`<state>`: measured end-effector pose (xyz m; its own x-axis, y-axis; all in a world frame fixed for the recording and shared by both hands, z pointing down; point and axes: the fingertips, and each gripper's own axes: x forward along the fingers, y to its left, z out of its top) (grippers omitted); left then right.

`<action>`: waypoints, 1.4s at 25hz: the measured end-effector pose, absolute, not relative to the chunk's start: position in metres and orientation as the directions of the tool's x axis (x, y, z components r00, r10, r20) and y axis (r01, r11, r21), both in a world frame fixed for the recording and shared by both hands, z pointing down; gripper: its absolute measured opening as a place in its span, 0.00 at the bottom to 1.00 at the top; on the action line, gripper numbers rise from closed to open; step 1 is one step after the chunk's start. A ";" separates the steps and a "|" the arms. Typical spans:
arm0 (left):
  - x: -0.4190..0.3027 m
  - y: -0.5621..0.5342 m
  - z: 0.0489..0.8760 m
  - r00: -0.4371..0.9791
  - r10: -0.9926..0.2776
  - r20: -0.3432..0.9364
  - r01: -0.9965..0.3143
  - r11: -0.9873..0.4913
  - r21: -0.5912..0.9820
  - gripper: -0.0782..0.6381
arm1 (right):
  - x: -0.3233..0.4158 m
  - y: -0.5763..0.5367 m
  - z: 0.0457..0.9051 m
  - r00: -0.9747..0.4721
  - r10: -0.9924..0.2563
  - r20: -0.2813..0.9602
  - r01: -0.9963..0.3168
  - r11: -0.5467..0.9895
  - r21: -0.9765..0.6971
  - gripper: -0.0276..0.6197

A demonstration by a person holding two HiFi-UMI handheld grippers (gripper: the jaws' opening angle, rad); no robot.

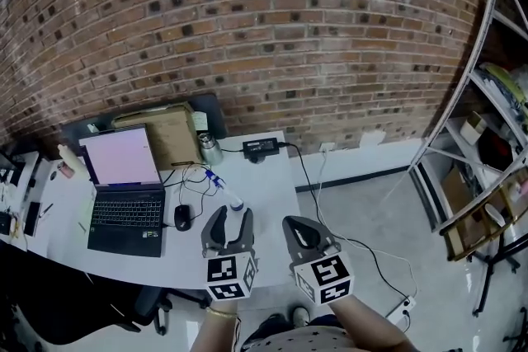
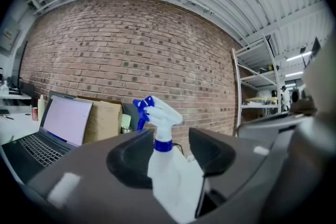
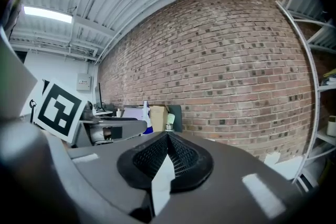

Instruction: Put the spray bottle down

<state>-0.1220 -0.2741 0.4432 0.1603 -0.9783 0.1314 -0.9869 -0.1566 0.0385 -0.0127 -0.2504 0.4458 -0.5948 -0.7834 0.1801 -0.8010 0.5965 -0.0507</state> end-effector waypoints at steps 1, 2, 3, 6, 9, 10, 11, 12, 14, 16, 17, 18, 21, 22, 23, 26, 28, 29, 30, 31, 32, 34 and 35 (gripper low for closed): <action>-0.121 -0.266 0.443 0.152 -0.979 0.138 -0.988 -0.147 0.043 0.39 | -0.014 -0.249 0.445 -0.600 -0.780 0.177 -0.797 0.601 -0.052 0.04; -0.120 -0.257 0.443 0.138 -0.980 0.141 -0.990 -0.133 0.043 0.33 | -0.016 -0.247 0.445 -0.607 -0.776 0.174 -0.793 0.607 -0.055 0.04; -0.120 -0.249 0.443 0.123 -0.983 0.139 -0.992 -0.118 0.043 0.23 | -0.018 -0.245 0.444 -0.614 -0.771 0.170 -0.787 0.614 -0.060 0.04; -0.115 -0.228 0.444 0.123 -0.984 0.130 -0.991 -0.115 0.067 0.12 | -0.023 -0.237 0.445 -0.633 -0.756 0.167 -0.773 0.629 -0.079 0.04; -0.112 -0.217 0.448 0.141 -0.978 0.154 -0.988 -0.129 0.089 0.12 | -0.029 -0.230 0.448 -0.642 -0.746 0.179 -0.765 0.639 -0.080 0.04; -0.113 -0.214 0.447 0.144 -0.977 0.157 -0.987 -0.131 0.094 0.12 | -0.031 -0.229 0.448 -0.644 -0.743 0.183 -0.763 0.642 -0.076 0.04; -0.114 -0.212 0.446 0.144 -0.977 0.158 -0.987 -0.130 0.099 0.12 | -0.033 -0.227 0.448 -0.646 -0.741 0.184 -0.761 0.645 -0.072 0.04; -0.116 -0.211 0.444 0.141 -0.978 0.156 -0.987 -0.126 0.103 0.12 | -0.035 -0.226 0.447 -0.647 -0.740 0.183 -0.759 0.647 -0.067 0.04; -0.120 -0.210 0.440 0.130 -0.980 0.148 -0.988 -0.116 0.103 0.12 | -0.037 -0.225 0.444 -0.647 -0.741 0.179 -0.759 0.649 -0.058 0.04; -0.122 -0.209 0.436 0.123 -0.982 0.143 -0.989 -0.109 0.098 0.12 | -0.037 -0.225 0.443 -0.644 -0.744 0.180 -0.762 0.646 -0.054 0.04; -0.122 -0.209 0.434 0.122 -0.982 0.143 -0.989 -0.109 0.097 0.12 | -0.037 -0.225 0.443 -0.643 -0.744 0.180 -0.762 0.645 -0.056 0.04; -0.122 -0.209 0.434 0.123 -0.982 0.143 -0.989 -0.110 0.097 0.12 | -0.036 -0.225 0.443 -0.643 -0.744 0.180 -0.762 0.645 -0.057 0.04; -0.120 -0.209 0.436 0.133 -0.980 0.151 -0.988 -0.120 0.095 0.12 | -0.037 -0.223 0.442 -0.644 -0.744 0.177 -0.762 0.646 -0.057 0.04; -0.119 -0.209 0.437 0.134 -0.979 0.153 -0.989 -0.121 0.090 0.12 | -0.036 -0.223 0.442 -0.644 -0.745 0.176 -0.762 0.645 -0.057 0.04; -0.119 -0.208 0.437 0.134 -0.979 0.155 -0.989 -0.122 0.086 0.12 | -0.036 -0.223 0.442 -0.643 -0.745 0.176 -0.762 0.645 -0.057 0.04; -0.118 -0.209 0.438 0.133 -0.979 0.157 -0.989 -0.121 0.081 0.12 | -0.036 -0.223 0.442 -0.641 -0.747 0.176 -0.764 0.643 -0.055 0.04; -0.118 -0.209 0.437 0.130 -0.979 0.156 -0.990 -0.118 0.080 0.12 | -0.036 -0.223 0.442 -0.640 -0.748 0.175 -0.765 0.642 -0.054 0.04; -0.118 -0.209 0.436 0.128 -0.980 0.155 -0.990 -0.117 0.080 0.12 | -0.035 -0.223 0.442 -0.640 -0.748 0.175 -0.765 0.642 -0.054 0.04; -0.118 -0.209 0.436 0.127 -0.980 0.154 -0.990 -0.115 0.082 0.12 | -0.035 -0.222 0.442 -0.640 -0.749 0.175 -0.765 0.641 -0.054 0.04; -0.119 -0.209 0.435 0.126 -0.980 0.153 -0.990 -0.114 0.083 0.12 | -0.035 -0.222 0.443 -0.639 -0.749 0.175 -0.766 0.641 -0.054 0.04; -0.119 -0.209 0.435 0.124 -0.980 0.153 -0.990 -0.112 0.084 0.12 | -0.035 -0.222 0.443 -0.639 -0.749 0.176 -0.766 0.641 -0.053 0.04; -0.118 -0.208 0.436 0.123 -0.980 0.154 -0.990 -0.111 0.084 0.12 | -0.034 -0.221 0.443 -0.638 -0.749 0.176 -0.766 0.641 -0.051 0.04; -0.118 -0.208 0.436 0.122 -0.980 0.155 -0.990 -0.110 0.083 0.12 | -0.034 -0.221 0.443 -0.639 -0.749 0.176 -0.766 0.641 -0.050 0.04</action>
<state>-0.1179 -0.2078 0.4358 0.1218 -0.9804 0.1552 -0.9905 -0.1099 0.0833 -0.0339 -0.2212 0.4432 -0.6387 -0.7490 0.1763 -0.7657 0.6412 -0.0501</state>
